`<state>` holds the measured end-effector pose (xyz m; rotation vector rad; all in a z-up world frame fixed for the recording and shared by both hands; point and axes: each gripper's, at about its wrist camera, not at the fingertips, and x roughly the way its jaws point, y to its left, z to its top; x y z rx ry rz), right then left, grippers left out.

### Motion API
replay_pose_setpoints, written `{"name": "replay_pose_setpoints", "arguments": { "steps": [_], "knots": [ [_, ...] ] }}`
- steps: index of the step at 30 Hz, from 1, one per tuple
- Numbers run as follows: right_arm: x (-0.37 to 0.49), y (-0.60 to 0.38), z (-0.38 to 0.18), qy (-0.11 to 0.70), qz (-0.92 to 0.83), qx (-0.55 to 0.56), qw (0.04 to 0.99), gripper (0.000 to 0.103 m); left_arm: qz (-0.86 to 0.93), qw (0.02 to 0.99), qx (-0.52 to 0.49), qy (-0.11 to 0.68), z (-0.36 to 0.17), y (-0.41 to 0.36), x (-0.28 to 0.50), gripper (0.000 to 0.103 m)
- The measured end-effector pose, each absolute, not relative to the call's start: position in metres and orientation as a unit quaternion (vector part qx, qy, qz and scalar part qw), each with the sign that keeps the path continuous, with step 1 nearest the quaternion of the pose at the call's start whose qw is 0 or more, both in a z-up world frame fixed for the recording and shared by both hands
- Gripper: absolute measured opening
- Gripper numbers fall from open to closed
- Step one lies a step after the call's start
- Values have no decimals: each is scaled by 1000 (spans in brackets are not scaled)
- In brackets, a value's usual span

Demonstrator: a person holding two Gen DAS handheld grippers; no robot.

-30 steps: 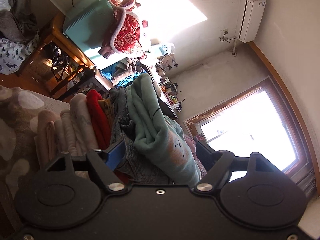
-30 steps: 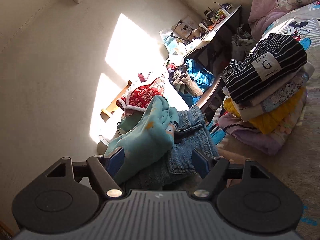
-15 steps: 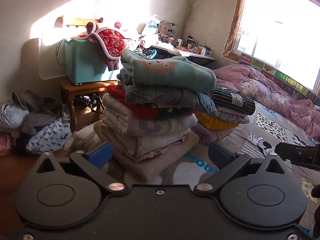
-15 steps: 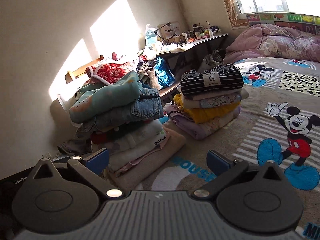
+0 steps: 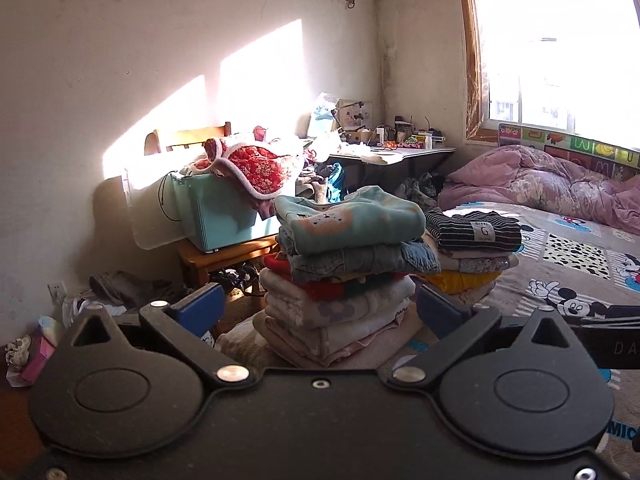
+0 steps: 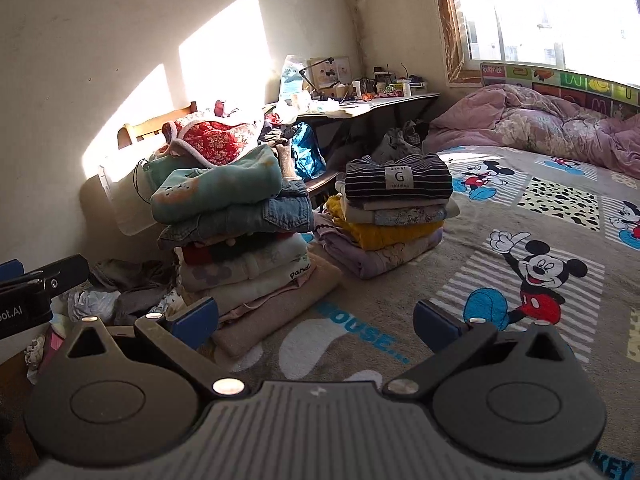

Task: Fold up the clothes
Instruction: 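Release the romper on the stack and pull both grippers back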

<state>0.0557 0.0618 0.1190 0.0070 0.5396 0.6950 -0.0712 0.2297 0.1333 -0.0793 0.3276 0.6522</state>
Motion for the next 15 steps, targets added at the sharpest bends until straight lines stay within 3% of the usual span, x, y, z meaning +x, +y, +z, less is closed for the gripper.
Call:
{"name": "replay_pose_setpoints", "arguments": {
  "steps": [15],
  "knots": [
    [39,65,140,237,354,13,905,103,327,931,-66,148,141,232,-83,103]
  ]
}}
